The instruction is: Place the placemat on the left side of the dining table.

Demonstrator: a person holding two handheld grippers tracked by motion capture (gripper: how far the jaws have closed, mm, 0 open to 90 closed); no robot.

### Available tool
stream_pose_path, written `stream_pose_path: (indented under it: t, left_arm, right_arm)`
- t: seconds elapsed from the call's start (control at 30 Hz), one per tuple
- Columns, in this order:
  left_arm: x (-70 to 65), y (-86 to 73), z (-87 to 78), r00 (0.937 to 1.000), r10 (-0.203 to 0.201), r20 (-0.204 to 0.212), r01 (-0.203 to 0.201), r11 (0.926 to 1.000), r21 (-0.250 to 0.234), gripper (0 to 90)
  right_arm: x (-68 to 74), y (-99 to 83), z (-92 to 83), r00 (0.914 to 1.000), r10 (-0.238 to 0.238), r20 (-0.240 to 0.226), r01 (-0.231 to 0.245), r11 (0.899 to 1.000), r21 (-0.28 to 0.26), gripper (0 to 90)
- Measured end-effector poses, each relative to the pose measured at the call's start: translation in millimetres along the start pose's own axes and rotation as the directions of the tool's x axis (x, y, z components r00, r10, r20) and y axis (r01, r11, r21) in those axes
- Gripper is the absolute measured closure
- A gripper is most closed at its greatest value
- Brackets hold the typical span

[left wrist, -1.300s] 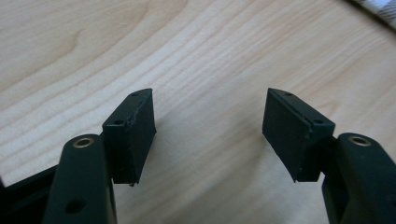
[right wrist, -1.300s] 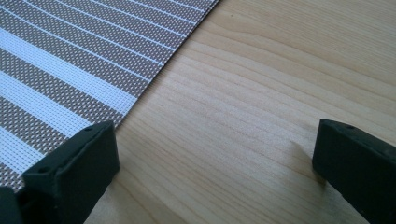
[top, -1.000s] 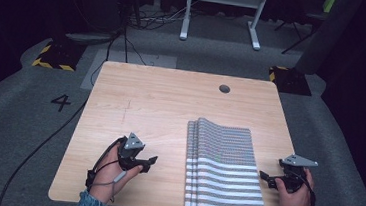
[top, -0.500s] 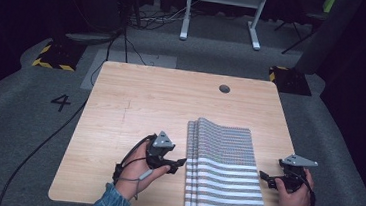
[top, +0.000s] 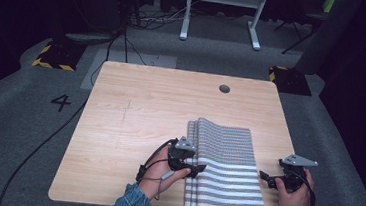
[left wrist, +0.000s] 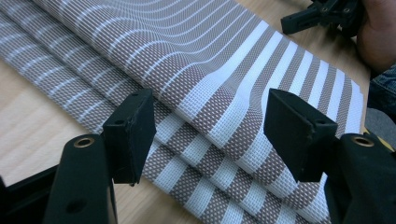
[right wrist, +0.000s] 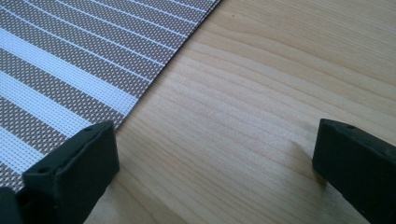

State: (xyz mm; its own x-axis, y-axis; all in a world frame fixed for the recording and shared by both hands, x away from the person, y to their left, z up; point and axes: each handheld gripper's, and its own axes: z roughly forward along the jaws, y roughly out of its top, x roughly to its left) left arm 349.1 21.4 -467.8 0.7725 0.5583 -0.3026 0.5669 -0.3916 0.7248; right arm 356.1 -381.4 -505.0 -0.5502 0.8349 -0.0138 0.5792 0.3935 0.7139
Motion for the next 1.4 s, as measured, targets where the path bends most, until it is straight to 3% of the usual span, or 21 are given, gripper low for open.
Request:
stream_pose_path:
  t: [0.03,0.2,0.33,0.43,0.63,0.7,0.73,0.77,0.83,0.9,0.97,1.13,1.17,1.23,1.27,1.33,1.4]
  left_arm:
    - [0.7,-0.9,6.1,0.9998,-0.014,0.017,0.014,0.9998,0.016,34.0]
    - [0.9,-1.9,17.1,0.9991,-0.043,0.008,0.042,0.9966,0.071,28.9]
    - [-3.2,0.1,18.7,0.9999,-0.01,-0.01,0.01,0.9962,0.087,26.8]
    - [-8.5,0.2,23.7,0.9998,0.016,0.011,-0.017,0.9973,0.071,27.8]
    - [-9.6,-3.7,40.1,0.9994,-0.006,0.034,0.003,0.996,0.089,33.0]
    - [-10.4,-2.7,41.1,0.9995,0.008,0.029,-0.011,0.9953,0.096,41.1]
    - [-11.9,-2.2,42.1,0.9995,0.012,0.029,-0.015,0.9948,0.101,41.1]
    - [-16.0,0.3,43.0,0.9991,0.037,0.021,-0.04,0.9913,0.125,53.5]
    - [-19.8,2.2,42.4,0.9987,0.041,0.03,-0.045,0.9882,0.147,72.9]
    - [-22.5,2.9,42.0,0.9979,0.054,0.035,-0.058,0.9891,0.135,82.9]
    - [-28.2,5.1,37.7,0.9947,0.099,0.028,-0.102,0.989,0.108,87.8]
    - [-33.7,12.0,25.8,0.9887,0.149,0.017,-0.15,0.9861,0.071,88.4]
    - [-36.4,15.9,18.2,0.9868,0.161,0.011,-0.162,0.9857,0.047,88.4]
    - [-38.0,20.3,8.1,0.9808,0.195,0.001,-0.195,0.98,0.041,88.5]
    - [-38.0,20.3,8.1,0.9808,0.195,0.001,-0.195,0.98,0.041,88.5]
    - [-38.8,26.7,-9.0,0.9729,0.231,-0.001,-0.231,0.9726,0.022,88.5]
    - [-39.1,31.5,-23.7,0.9716,0.237,-0.002,-0.237,0.9716,0.0,88.5]
  right_arm:
    - [-0.1,0.1,0.2,1.0,-0.001,0.0,0.001,1.0,0.0,0.4]
    - [0.0,0.3,0.4,1.0,0.0,0.001,0.0,1.0,0.0,0.5]
    - [-0.1,0.5,0.5,1.0,0.0,0.002,0.0,1.0,0.0,0.4]
    - [-0.1,0.5,0.7,1.0,0.001,0.001,-0.001,1.0,0.0,0.5]
    - [-0.3,0.5,0.6,1.0,-0.001,0.002,0.001,1.0,0.001,0.5]
    - [-0.3,0.5,0.5,1.0,-0.001,0.003,0.001,1.0,0.001,0.5]
    - [-0.3,0.5,0.5,1.0,-0.001,0.003,0.001,1.0,0.001,0.5]
    - [-0.3,0.5,0.7,1.0,-0.001,0.003,0.001,1.0,0.0,0.4]
    - [-0.4,0.6,0.7,1.0,-0.001,0.004,0.001,1.0,0.0,0.5]
    - [-0.4,0.6,0.7,1.0,-0.001,0.003,0.001,1.0,0.001,0.5]
    - [-0.3,0.6,0.6,1.0,-0.001,0.004,0.001,1.0,0.0,0.5]
    - [-0.4,0.6,0.6,1.0,-0.001,0.004,0.001,1.0,0.0,0.5]
    - [-0.4,0.6,0.7,1.0,-0.001,0.003,0.001,1.0,0.001,0.5]
    - [-0.6,0.5,0.9,1.0,-0.004,0.004,0.004,1.0,-0.001,0.5]
    - [-0.6,0.5,0.9,1.0,-0.004,0.004,0.004,1.0,-0.001,0.5]
    - [-0.3,0.5,0.7,1.0,0.0,0.004,0.0,1.0,0.001,0.5]
    - [-0.3,0.5,0.7,1.0,-0.001,0.004,0.001,1.0,0.001,0.5]
